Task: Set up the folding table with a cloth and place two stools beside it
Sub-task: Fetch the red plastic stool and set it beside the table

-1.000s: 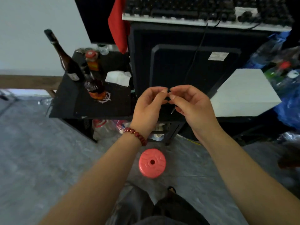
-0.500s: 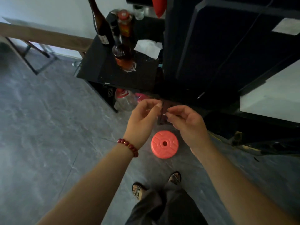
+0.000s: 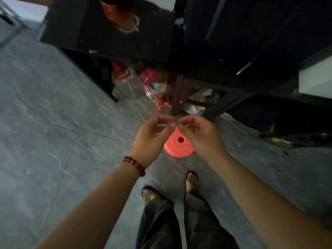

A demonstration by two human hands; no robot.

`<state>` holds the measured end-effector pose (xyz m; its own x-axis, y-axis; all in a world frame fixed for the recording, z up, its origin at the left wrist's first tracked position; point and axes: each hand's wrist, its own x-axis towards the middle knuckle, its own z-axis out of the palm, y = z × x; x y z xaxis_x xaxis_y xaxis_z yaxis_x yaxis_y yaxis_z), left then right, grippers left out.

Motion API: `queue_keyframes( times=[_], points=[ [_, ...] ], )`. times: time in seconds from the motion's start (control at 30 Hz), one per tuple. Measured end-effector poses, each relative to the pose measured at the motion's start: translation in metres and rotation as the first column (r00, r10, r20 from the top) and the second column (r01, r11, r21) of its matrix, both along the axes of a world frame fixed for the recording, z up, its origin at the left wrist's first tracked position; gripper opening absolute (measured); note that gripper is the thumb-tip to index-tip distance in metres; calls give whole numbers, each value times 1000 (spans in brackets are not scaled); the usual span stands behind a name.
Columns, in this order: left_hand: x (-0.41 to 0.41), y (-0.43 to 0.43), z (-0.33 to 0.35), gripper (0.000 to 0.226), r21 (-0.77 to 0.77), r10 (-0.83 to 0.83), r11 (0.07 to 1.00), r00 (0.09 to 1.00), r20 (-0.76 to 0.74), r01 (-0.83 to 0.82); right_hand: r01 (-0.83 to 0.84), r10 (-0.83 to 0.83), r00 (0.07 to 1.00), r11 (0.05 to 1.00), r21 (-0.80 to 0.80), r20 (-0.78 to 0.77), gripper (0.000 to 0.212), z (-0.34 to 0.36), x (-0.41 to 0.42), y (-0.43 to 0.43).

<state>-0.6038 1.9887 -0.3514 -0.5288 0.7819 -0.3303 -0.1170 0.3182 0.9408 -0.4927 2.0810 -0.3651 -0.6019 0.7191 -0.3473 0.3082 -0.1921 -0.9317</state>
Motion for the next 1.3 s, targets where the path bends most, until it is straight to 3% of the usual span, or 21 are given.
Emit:
queue_keyframes(
  times=[0.27, 0.47, 0.53, 0.67, 0.8, 0.93, 1.3],
  points=[
    [-5, 13, -144, 12, -130, -54, 991, 995, -87, 42, 31, -26, 985, 999, -31, 170, 23, -140, 8, -3],
    [-9, 18, -251, 13, -253, -222, 951, 963, -151, 179, 59, -43, 955, 997, -43, 294, 19, -249, 17, 4],
    [-7, 16, -283, 21, -318, -338, 912, 914, -226, 259, 61, -32, 944, 995, -81, 329, 18, -283, 17, 5],
    [-11, 15, -340, 37, -519, -614, 765, 673, -411, 381, 52, -19, 924, 996, -76, 382, 19, -341, 18, 8],
    [-14, 26, -388, 42, -624, -734, 647, 580, -354, 438, 10, 6, 890, 999, -32, 455, 18, -387, 19, 13],
    [-1, 41, -424, 45, -616, -776, 610, 534, -336, 498, -58, 49, 859, 998, 3, 509, 23, -426, 16, 20],
    [12, 26, -461, 48, -676, -786, 546, 582, -209, 495, -354, 367, 562, 917, -185, 741, 57, -489, 6, 17]
  ],
)
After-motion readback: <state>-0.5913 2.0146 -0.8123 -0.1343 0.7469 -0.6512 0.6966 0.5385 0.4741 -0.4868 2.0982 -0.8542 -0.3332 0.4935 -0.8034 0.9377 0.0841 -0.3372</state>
